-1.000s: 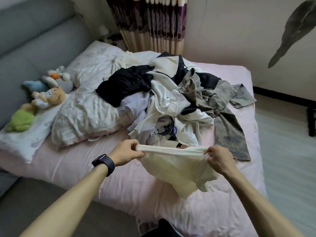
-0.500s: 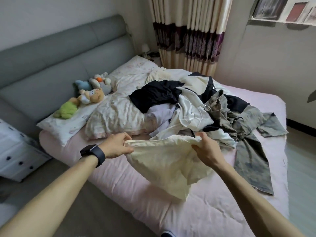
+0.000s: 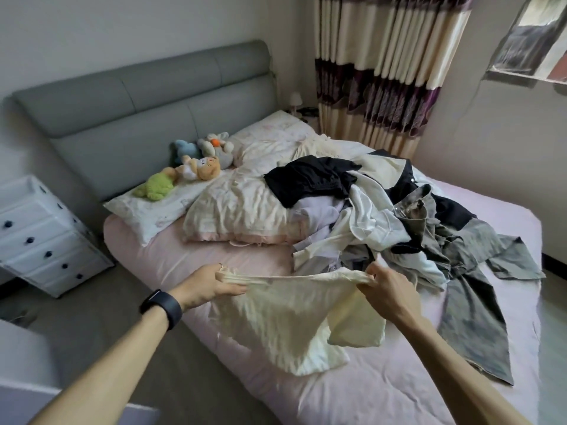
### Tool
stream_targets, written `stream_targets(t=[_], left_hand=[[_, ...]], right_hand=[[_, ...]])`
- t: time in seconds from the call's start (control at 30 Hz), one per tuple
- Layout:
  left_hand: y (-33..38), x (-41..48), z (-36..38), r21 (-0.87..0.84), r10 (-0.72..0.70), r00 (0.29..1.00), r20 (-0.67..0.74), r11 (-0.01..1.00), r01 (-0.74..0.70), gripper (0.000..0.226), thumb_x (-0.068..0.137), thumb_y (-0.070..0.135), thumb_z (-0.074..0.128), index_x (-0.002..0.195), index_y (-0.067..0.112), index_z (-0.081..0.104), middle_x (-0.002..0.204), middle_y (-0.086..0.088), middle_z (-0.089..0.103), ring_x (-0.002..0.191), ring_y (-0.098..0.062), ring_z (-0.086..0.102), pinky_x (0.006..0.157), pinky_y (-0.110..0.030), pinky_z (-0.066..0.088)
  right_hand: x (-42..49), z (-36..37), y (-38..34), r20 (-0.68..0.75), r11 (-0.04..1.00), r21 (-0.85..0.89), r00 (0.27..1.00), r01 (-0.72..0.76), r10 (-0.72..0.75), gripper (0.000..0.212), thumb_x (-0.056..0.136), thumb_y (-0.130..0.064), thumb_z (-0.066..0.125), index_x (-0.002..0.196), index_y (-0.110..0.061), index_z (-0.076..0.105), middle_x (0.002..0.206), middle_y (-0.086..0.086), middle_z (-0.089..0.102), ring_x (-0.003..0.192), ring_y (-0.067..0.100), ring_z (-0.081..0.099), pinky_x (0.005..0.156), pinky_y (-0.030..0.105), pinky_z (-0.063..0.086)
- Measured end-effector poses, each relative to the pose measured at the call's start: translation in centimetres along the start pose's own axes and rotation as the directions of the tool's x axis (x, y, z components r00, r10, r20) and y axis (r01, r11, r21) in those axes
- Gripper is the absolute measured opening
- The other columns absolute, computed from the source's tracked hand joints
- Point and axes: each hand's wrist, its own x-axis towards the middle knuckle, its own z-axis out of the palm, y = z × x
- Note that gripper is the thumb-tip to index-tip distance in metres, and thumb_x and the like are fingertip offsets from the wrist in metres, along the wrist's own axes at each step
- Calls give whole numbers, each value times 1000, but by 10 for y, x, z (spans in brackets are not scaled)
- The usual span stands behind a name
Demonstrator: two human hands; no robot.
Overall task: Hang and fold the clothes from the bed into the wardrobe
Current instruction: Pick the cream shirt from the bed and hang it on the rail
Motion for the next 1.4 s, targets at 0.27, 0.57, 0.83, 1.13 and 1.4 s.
stream_targets(t=[0.27, 0.57, 0.83, 1.13, 1.4], left_hand=[[-27, -13, -21, -177, -94, 984, -151, 982, 67, 25, 83, 14, 79, 91, 11, 56, 74, 8, 74, 75, -3, 69, 63, -10, 48], [1, -20, -27, -325, -32, 938, -346, 942, -88, 28, 74, 30, 86, 98, 21, 74, 86, 10, 76, 80, -2, 70, 75, -21, 50], [66, -18, 9, -429, -62, 927, -370, 897, -111, 32, 75, 24, 87, 101, 11, 75, 100, -9, 76, 98, -28, 72, 92, -47, 57], [62, -23, 61, -491, -46, 997, -56, 871, 13, 39, 84, -3, 75, 120, -2, 62, 95, -14, 73, 79, -16, 70, 80, -30, 59], [14, -6, 1, -39, -54, 967, -249, 998, 46, 25, 90, 18, 67, 114, 24, 59, 115, -4, 68, 100, -17, 66, 88, -34, 54]], right_hand=[[-12, 29, -28, 117, 985, 132, 989, -111, 96, 13, 89, -23, 56, 91, -18, 68, 79, 5, 67, 73, 27, 53, 68, 36, 48], [-7, -3, -71, 372, 439, 801, 913, -408, 168, 21, 95, -11, 50, 105, -14, 68, 85, 7, 69, 68, 22, 75, 54, 25, 54], [-26, -19, -138, 544, 372, 793, 836, -482, -76, 57, 88, -46, 72, 136, -32, 44, 126, 1, 61, 94, 28, 74, 76, 44, 61], [-28, -2, -156, 589, 218, 801, 799, -557, -123, 19, 97, -16, 62, 105, -2, 72, 90, 11, 74, 80, 22, 73, 75, 32, 61], [-17, -35, -138, 365, 717, 690, 903, -98, -228, 27, 85, -19, 45, 58, -22, 44, 57, -13, 40, 56, 6, 39, 53, 22, 31]])
